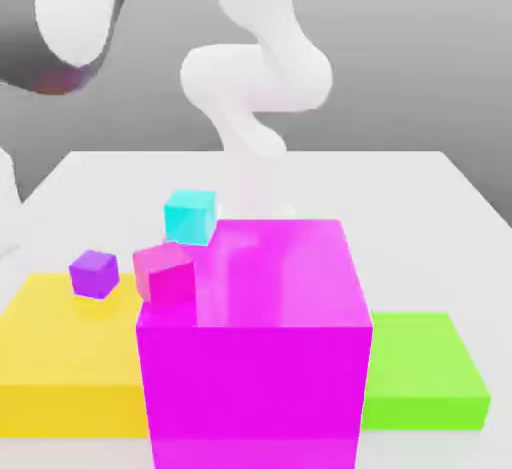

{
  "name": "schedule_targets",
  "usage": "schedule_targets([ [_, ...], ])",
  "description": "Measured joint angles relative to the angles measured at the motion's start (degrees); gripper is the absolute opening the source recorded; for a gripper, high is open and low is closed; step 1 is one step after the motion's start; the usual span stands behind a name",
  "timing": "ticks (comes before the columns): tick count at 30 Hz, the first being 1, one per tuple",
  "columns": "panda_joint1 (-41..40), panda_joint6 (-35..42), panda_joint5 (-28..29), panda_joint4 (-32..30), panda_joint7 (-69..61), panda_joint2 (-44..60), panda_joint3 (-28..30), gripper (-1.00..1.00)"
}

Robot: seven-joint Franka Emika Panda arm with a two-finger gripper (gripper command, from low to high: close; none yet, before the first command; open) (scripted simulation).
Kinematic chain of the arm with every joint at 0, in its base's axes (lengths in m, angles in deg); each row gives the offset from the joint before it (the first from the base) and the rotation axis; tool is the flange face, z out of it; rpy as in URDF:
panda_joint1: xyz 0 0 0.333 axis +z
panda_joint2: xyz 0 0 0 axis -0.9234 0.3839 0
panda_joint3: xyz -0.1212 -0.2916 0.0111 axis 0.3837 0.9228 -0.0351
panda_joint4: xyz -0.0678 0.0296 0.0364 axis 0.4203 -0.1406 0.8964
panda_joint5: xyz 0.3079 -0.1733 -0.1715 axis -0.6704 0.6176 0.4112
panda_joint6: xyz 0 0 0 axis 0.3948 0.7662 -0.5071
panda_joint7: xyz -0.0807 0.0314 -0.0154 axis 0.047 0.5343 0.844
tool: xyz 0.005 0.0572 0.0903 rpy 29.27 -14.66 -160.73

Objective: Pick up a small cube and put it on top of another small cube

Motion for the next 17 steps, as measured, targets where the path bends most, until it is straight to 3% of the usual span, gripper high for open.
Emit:
schedule_targets([
  [9,4.96,13.07,8.52,-11.57,15.55,-18.64,-9.41,-1.00],
  [13,5.99,8.27,7.64,-17.98,16.61,-17.49,-10.59,-1.00],
  [14,5.98,6.07,7.50,-19.44,16.51,-16.65,-10.54,1.00],
  [17,5.98,6.07,7.50,-19.44,16.51,-16.65,-10.54,1.00],
])
